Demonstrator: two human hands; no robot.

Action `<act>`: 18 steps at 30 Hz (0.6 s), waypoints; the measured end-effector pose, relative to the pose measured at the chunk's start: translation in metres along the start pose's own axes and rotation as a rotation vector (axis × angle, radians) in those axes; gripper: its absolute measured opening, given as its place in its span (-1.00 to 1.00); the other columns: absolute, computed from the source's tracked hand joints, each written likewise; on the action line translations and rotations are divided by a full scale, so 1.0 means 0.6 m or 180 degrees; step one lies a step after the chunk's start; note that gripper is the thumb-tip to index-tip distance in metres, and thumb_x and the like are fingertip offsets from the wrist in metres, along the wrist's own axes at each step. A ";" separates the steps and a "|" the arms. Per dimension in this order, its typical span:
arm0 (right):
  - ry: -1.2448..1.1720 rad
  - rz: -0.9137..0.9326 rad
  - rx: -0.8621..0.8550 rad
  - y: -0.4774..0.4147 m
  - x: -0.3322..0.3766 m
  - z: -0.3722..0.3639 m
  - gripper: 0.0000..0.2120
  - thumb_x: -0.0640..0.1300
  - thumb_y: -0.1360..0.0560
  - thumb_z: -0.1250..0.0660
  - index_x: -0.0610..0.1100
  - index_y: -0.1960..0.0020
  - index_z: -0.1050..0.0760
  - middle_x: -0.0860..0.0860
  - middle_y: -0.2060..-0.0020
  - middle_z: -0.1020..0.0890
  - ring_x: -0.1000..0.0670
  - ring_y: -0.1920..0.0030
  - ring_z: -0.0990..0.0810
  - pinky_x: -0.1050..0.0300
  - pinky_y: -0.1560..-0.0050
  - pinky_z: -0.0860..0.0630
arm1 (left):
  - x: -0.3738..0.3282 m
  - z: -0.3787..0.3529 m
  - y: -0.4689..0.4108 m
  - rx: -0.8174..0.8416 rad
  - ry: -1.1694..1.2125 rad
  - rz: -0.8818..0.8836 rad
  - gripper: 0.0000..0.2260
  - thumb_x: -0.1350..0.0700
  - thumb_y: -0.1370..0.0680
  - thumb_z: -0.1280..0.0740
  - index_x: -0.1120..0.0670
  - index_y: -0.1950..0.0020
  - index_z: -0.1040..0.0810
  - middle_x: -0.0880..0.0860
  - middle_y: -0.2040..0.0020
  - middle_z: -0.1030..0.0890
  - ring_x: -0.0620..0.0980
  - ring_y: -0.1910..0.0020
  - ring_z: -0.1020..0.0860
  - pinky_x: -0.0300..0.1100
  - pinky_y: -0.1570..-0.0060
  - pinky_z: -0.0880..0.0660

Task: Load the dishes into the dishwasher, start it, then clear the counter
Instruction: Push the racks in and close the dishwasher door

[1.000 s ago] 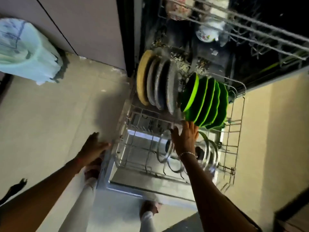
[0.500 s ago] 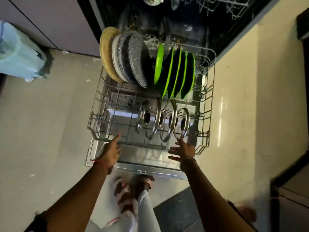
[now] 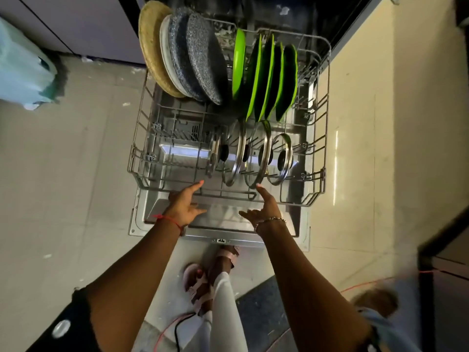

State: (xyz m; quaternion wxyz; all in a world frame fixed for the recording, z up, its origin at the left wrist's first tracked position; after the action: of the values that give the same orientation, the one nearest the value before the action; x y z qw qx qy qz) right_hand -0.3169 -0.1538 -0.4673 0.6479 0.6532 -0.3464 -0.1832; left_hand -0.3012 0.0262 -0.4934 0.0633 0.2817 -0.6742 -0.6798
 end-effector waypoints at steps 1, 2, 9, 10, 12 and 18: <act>0.0091 0.0063 0.0090 0.000 0.001 -0.012 -0.47 -0.12 -0.42 -0.40 -0.18 -0.34 -0.33 -0.26 -0.39 -0.21 -0.25 -0.41 -0.18 -0.18 -0.26 -0.39 | 0.001 -0.010 -0.001 0.0098 -0.0049 0.0005 -0.68 0.14 -0.55 -0.29 0.11 -0.30 -0.43 0.15 -0.37 -0.33 0.14 -0.29 -0.34 0.13 -0.23 -0.36; 0.0200 0.0127 0.0185 0.000 0.000 -0.025 -0.54 -0.15 -0.44 -0.38 -0.19 -0.30 -0.37 -0.23 -0.36 -0.25 -0.24 -0.40 -0.19 -0.17 -0.29 -0.36 | 0.003 -0.018 -0.003 0.0202 -0.0016 -0.0002 -0.75 0.14 -0.55 -0.28 0.12 -0.23 -0.48 0.14 -0.26 -0.45 0.12 -0.17 -0.43 0.09 -0.17 -0.41; 0.0612 0.0114 0.0033 -0.033 -0.021 -0.043 -0.79 -0.34 -0.53 -0.14 -0.26 -0.13 -0.46 -0.25 -0.28 -0.43 -0.20 -0.30 -0.41 0.05 -0.21 -0.42 | 0.011 -0.042 -0.027 0.0187 0.0267 -0.0169 -0.88 0.30 -0.51 -0.26 0.15 0.21 -0.48 0.07 0.21 -0.50 -0.06 0.24 -0.47 -0.26 0.27 -0.41; 0.0505 0.0079 -0.0068 -0.032 -0.020 -0.043 -0.72 -0.34 -0.51 -0.18 -0.32 -0.22 -0.41 -0.25 -0.28 -0.43 -0.16 -0.22 -0.46 0.11 -0.12 -0.45 | 0.012 -0.041 -0.033 0.0080 0.0333 -0.0194 -0.87 0.32 -0.51 -0.25 0.17 0.22 -0.46 0.07 0.23 -0.49 -0.07 0.26 -0.47 -0.30 0.32 -0.42; 0.0456 0.0272 -0.0113 -0.029 -0.005 -0.045 -0.55 -0.36 -0.44 -0.32 -0.37 -0.29 -0.32 -0.25 -0.22 -0.48 -0.09 -0.05 -0.54 0.20 0.03 -0.47 | 0.009 -0.040 -0.039 -0.0130 0.0381 -0.0286 -0.89 0.33 -0.51 -0.26 0.19 0.21 -0.44 0.08 0.23 -0.48 -0.07 0.26 -0.48 -0.32 0.35 -0.45; 0.0766 0.0461 -0.0132 -0.030 0.044 -0.077 -0.45 -0.28 -0.36 -0.46 -0.43 -0.24 -0.32 -0.19 -0.11 -0.53 -0.15 -0.19 -0.52 0.07 -0.17 -0.49 | -0.041 -0.076 -0.045 -0.0042 0.0417 -0.0515 -0.92 0.31 -0.49 -0.31 0.17 0.19 -0.52 0.08 0.15 -0.53 -0.05 0.14 -0.49 -0.27 0.16 -0.43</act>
State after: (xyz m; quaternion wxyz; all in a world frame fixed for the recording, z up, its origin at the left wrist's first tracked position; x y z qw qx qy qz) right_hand -0.2630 -0.1403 -0.4752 0.7097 0.6302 -0.3086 -0.0634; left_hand -0.2516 -0.0004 -0.5086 0.0540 0.3787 -0.6392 -0.6672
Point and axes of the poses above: each hand's wrist, its own y-axis away from the middle knuckle, its own z-axis out of the back of the hand, x = y × z, the point moved 6 cm from there along -y, towards the middle knuckle
